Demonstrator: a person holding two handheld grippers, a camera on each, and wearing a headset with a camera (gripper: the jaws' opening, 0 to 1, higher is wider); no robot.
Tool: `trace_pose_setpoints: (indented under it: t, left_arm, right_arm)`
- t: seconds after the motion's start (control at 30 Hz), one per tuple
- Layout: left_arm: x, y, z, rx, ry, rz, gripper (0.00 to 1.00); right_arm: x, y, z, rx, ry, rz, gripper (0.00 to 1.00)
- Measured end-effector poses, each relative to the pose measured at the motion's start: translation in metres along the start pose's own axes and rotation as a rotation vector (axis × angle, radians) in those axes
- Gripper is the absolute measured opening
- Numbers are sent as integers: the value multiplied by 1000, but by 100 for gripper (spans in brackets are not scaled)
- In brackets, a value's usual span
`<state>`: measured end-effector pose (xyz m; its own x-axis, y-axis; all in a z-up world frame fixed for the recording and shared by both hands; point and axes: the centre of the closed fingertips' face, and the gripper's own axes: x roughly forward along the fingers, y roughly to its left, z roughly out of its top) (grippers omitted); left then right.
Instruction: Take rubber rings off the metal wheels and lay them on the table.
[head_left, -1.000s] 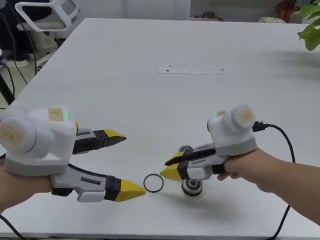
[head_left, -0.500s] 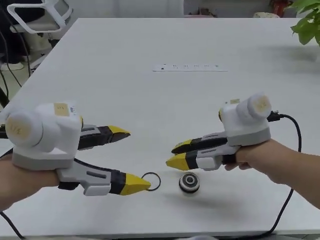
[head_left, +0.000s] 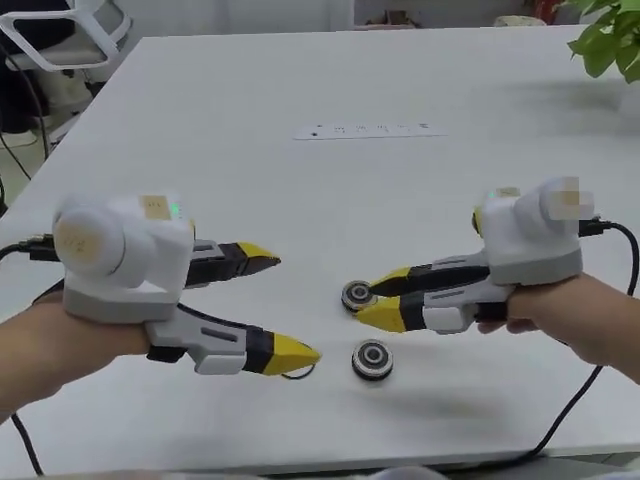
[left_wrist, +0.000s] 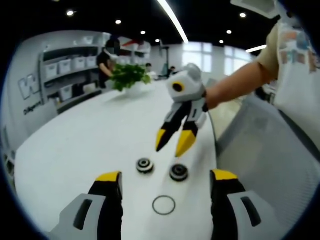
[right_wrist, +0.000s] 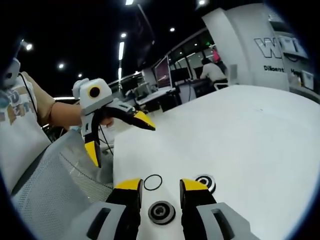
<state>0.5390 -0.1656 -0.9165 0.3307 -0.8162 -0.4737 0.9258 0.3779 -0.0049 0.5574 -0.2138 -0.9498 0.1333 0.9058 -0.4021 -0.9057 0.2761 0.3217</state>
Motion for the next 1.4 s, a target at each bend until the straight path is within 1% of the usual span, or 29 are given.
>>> trace_pose_setpoints:
  t: [0.23,0.53,0.67,0.8,1.13,1.3,1.4]
  left_arm:
    - [9,0,0,9,10,-20,70]
    - [23,-1,-1,18,24,-40,68]
    - [30,-3,-2,20,30,-56,66]
    - [37,-4,-7,19,43,-71,65]
    - [48,-8,-11,12,54,-95,61]
    - [54,-14,-16,14,72,-122,59]
    - [57,-14,-18,13,76,-124,57]
  right_arm:
    - [-8,1,-9,14,0,-17,27]
    - [-11,0,-17,22,6,-24,28]
    - [-13,-2,-22,22,7,-28,28]
    - [-15,-3,-27,25,7,-31,29]
    - [-20,-6,-38,29,12,-40,30]
    - [-20,-8,-47,29,25,-47,30]
    - [-20,-8,-51,37,22,-50,30]
